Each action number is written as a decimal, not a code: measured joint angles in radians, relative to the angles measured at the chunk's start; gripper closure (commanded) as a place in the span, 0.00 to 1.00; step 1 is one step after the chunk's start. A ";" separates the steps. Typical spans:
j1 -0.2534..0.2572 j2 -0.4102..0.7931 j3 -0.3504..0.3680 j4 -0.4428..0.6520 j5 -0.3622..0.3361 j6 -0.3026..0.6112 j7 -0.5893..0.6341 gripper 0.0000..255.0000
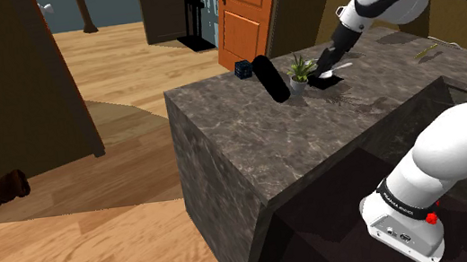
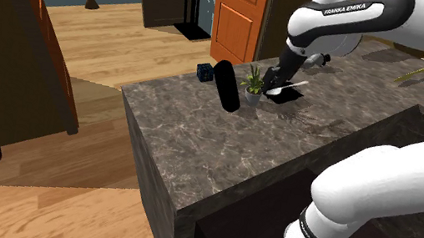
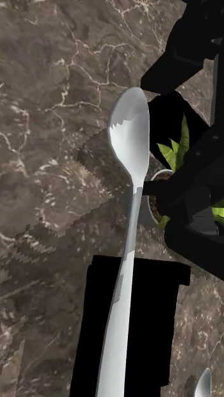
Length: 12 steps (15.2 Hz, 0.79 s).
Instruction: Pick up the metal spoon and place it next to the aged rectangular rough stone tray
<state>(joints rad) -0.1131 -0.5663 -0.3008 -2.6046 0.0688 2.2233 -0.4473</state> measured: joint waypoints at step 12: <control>0.009 0.358 -0.255 0.351 0.103 -0.054 -0.326 1.00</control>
<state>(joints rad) -0.1040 -0.2086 -0.5561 -2.2537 0.1714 2.1696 -0.7730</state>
